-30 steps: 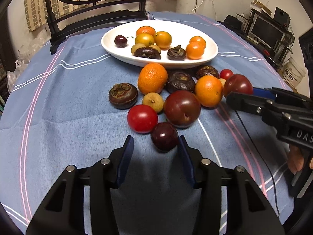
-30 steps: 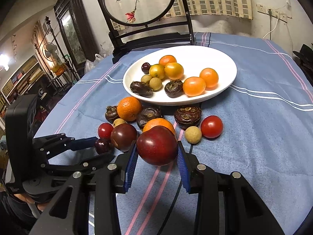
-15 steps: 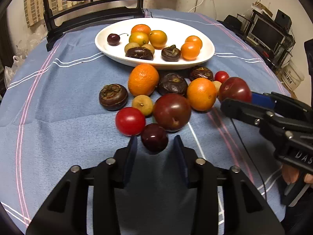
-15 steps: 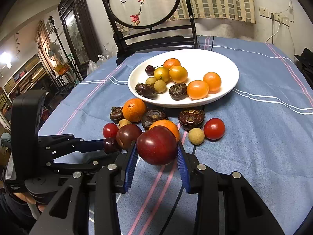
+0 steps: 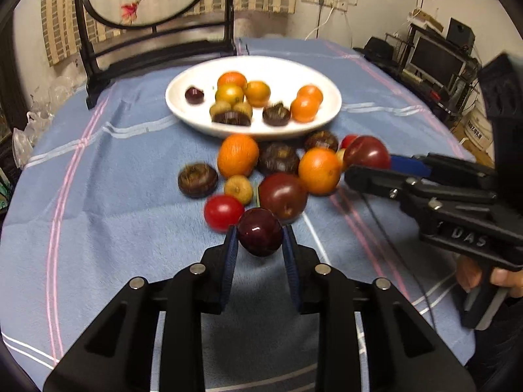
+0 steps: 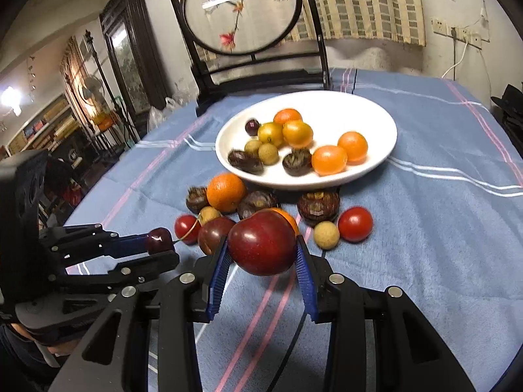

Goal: Organize fruits
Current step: 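Carry both fruits over the white plate and open both tools to release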

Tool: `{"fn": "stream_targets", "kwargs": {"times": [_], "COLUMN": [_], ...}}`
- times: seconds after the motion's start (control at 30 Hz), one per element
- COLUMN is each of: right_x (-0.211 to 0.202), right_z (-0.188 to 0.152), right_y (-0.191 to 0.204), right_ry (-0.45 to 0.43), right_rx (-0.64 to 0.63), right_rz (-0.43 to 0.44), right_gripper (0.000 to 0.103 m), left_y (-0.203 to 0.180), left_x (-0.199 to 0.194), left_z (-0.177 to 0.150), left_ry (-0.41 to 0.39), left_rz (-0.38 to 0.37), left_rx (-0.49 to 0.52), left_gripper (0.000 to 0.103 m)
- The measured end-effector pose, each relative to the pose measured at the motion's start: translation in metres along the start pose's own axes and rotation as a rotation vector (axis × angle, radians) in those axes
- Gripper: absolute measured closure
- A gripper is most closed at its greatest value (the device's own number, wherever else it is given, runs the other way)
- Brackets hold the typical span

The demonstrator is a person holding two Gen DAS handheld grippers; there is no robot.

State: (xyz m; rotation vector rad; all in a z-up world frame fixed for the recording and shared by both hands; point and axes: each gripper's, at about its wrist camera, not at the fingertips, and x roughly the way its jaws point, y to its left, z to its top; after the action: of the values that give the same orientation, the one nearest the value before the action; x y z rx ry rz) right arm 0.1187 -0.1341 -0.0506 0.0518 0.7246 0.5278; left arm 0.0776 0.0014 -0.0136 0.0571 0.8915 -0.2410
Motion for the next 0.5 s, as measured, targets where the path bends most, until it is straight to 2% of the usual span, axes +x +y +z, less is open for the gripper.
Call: {"fn": "stream_targets", "kwargs": {"times": [0.17,0.3,0.4,0.5], "right_x": [-0.011,-0.012,-0.007,0.009], "right_z": [0.013,0.036,0.060,0.078], "right_y": [-0.001,0.001,0.008,0.010], "right_ry": [-0.060,-0.065,-0.082,-0.092], "right_rx": [0.018,0.011,-0.021,-0.033], "right_rz": [0.043,0.020,-0.005,-0.011], "right_gripper": [0.064,0.064,0.064,0.063], "left_y": [0.000,0.006,0.020,0.035], "left_x": [-0.009,-0.001,0.016,0.041], "left_z": [0.037,0.075,0.101,0.119], "left_ry": [-0.061,-0.100,-0.101,-0.070], "left_rz": [-0.004,0.011,0.014,0.041], "left_rx": [0.021,-0.004,-0.063,-0.113], "left_gripper": [0.076,0.076,0.076,0.076]}}
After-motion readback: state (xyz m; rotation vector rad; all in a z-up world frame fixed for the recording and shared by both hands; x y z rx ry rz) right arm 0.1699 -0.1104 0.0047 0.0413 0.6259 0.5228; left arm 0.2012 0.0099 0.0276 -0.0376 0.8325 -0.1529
